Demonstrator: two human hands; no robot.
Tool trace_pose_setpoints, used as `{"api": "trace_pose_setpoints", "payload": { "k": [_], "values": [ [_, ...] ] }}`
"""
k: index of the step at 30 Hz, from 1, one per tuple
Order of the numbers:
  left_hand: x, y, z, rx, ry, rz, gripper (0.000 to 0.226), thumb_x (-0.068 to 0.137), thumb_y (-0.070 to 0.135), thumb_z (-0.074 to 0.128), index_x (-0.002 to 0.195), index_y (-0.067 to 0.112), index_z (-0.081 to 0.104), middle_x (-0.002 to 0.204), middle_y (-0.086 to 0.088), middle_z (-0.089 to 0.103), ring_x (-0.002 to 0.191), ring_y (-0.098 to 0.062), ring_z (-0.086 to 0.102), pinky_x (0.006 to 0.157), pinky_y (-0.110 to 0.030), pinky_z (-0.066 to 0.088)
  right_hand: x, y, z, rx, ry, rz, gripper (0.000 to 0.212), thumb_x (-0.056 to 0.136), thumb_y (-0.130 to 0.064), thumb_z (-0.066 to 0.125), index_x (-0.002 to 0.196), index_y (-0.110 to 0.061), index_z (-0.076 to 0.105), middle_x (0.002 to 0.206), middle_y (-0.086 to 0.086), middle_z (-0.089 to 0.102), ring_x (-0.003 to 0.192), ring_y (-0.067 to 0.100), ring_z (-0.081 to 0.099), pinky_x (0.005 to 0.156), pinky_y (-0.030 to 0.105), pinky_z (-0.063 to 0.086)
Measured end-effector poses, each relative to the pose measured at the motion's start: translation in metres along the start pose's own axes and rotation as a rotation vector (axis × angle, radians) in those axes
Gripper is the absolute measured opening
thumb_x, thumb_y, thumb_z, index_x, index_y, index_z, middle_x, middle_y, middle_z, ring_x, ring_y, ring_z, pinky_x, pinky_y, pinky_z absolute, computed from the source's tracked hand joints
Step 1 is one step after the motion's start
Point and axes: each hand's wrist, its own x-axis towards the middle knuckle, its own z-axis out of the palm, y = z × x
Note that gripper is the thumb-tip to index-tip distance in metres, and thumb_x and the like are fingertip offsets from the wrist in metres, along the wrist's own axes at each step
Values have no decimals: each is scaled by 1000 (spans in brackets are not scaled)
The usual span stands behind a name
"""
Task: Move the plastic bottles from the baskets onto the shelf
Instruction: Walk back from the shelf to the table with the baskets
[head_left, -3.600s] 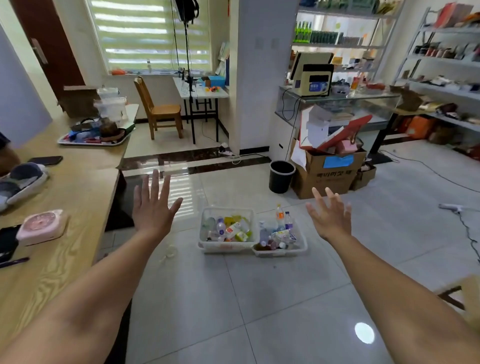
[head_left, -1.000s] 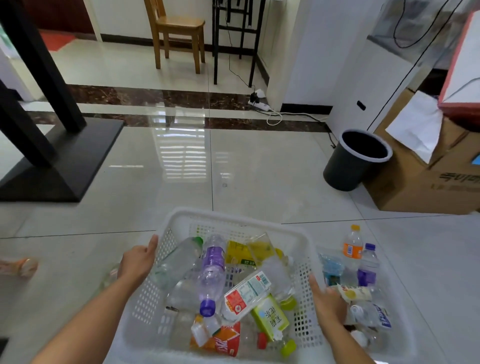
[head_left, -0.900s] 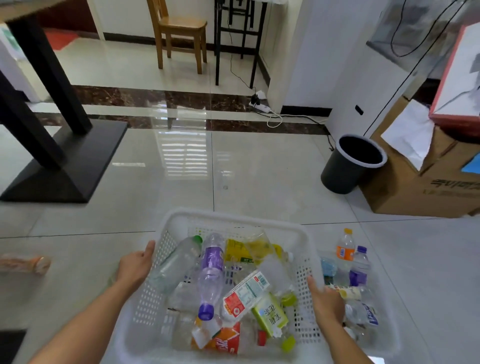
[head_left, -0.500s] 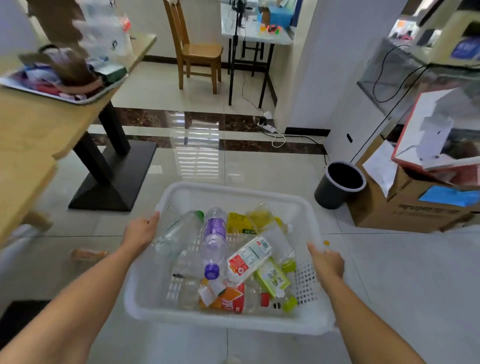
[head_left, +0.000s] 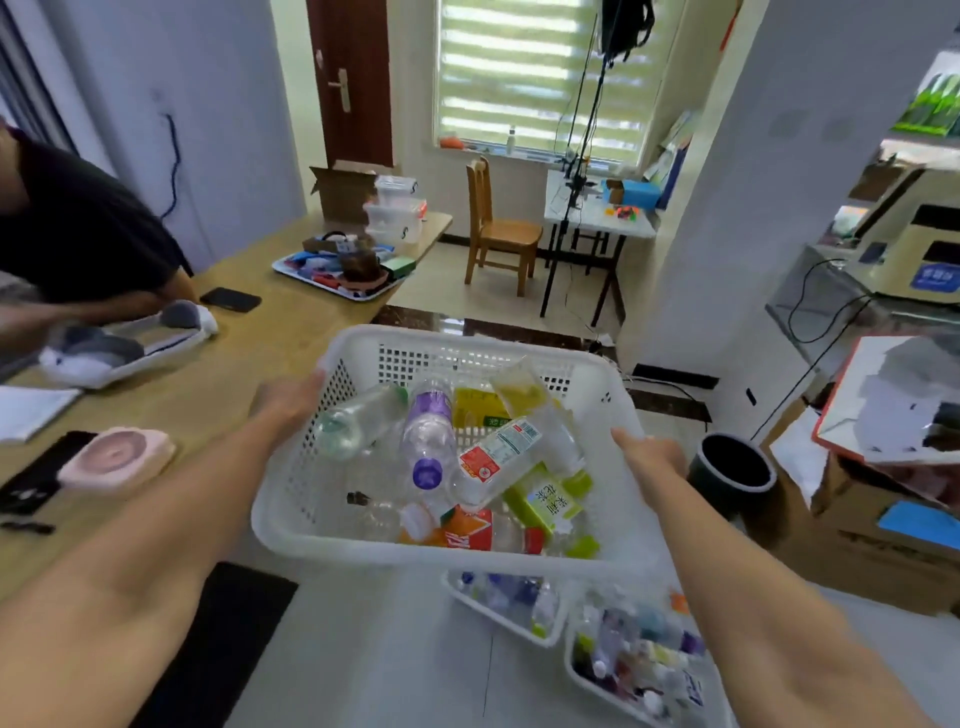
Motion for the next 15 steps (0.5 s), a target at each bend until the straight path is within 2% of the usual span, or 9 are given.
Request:
{"api": "trace_pose_setpoints", "payload": {
  "k": [3, 5, 7, 9, 12, 15],
  "values": [
    [-40, -35, -40, -34, 68, 4, 70, 96, 59, 31, 130, 2, 54, 134, -22, 53, 118, -39, 53, 83, -37, 37, -41, -6, -2, -14, -59, -37, 64, 77, -49, 73, 118, -1, 61, 117, 15, 63, 101, 36, 62, 76, 36, 47],
    [-65, -61, -64, 3, 68, 60, 61, 100, 53, 27, 138, 11, 50, 142, -16, 48, 127, -36, 47, 97, -40, 37, -68, -6, 0, -31, -113, -58, 61, 78, -48, 73, 114, 0, 62, 110, 14, 65, 96, 34, 63, 77, 38, 50],
    [-86, -90, -84, 2, 85, 23, 59, 100, 54, 30, 140, 16, 49, 145, -14, 47, 130, -35, 45, 104, -41, 35, -94, -7, 6, -65, -152, -92, 58, 79, -47, 72, 113, -1, 62, 111, 14, 65, 97, 34, 63, 78, 38, 50],
    [-107, -118, -100, 15, 101, -57, 62, 99, 56, 32, 137, 12, 53, 139, -19, 50, 126, -37, 48, 103, -41, 37, -121, -5, 14, -99, -175, -128, 57, 80, -46, 72, 114, -1, 61, 114, 16, 64, 99, 36, 63, 75, 36, 48],
    [-132, -158, -120, 3, 129, -80, 57, 100, 49, 37, 134, 6, 53, 133, -24, 53, 120, -39, 50, 97, -39, 39, -164, 3, 30, -125, -200, -151, 59, 81, -44, 72, 117, 0, 59, 117, 17, 62, 102, 37, 61, 73, 35, 45],
    [-150, -203, -143, -16, 152, -153, 68, 97, 53, 42, 132, -3, 51, 132, -28, 53, 119, -42, 52, 91, -39, 43, -207, 14, 47, -173, -216, -161, 61, 81, -46, 71, 118, 1, 58, 119, 18, 62, 104, 38, 61, 72, 35, 44]
  ]
}}
